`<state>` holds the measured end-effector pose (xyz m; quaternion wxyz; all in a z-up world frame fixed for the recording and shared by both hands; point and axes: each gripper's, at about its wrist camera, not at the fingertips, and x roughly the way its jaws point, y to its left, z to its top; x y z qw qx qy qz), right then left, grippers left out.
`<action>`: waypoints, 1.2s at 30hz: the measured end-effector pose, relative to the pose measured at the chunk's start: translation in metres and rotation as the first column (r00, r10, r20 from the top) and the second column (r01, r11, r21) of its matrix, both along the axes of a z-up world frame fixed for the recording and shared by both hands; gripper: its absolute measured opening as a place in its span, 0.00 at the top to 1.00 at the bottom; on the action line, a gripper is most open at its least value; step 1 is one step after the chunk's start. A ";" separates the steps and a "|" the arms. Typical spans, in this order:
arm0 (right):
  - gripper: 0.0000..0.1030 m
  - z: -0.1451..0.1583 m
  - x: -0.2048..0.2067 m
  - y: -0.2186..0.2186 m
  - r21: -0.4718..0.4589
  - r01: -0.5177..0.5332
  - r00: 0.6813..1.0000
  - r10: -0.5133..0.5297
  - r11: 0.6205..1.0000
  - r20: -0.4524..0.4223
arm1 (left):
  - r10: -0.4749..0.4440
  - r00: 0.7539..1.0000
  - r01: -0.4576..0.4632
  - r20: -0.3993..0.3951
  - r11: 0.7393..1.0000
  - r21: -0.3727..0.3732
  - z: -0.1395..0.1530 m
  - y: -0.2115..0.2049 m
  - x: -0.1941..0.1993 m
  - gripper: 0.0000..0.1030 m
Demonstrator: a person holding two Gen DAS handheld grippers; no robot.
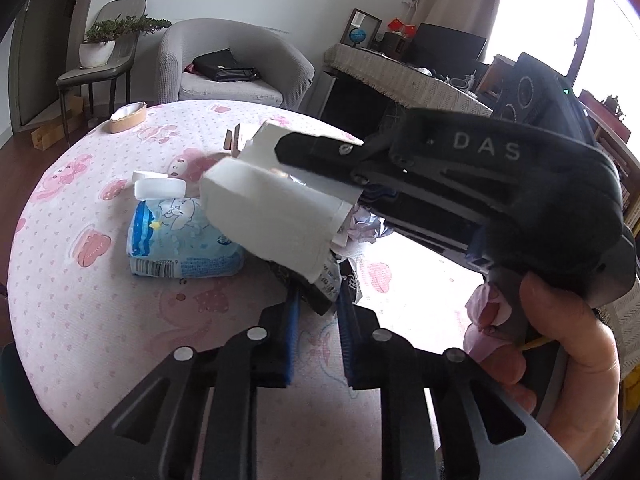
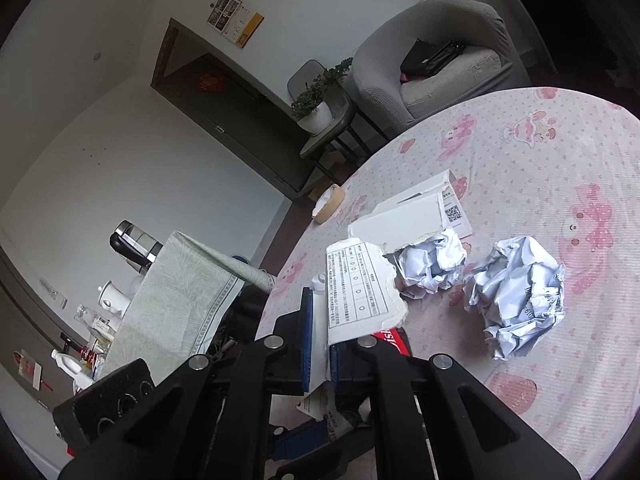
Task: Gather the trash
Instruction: 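Grasp the white SanDisk box with the right tool while the left tool grasps the black snack bag, then carry the box and bag in both tools down over the teal bin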
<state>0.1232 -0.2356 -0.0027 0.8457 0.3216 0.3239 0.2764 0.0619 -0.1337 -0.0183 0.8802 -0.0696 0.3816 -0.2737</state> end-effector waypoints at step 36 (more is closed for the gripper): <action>0.98 0.047 -0.021 0.101 -0.064 -0.095 0.970 0.107 0.993 0.219 | 0.260 0.956 -0.272 0.134 0.959 0.077 0.027 0.197 -0.038 0.89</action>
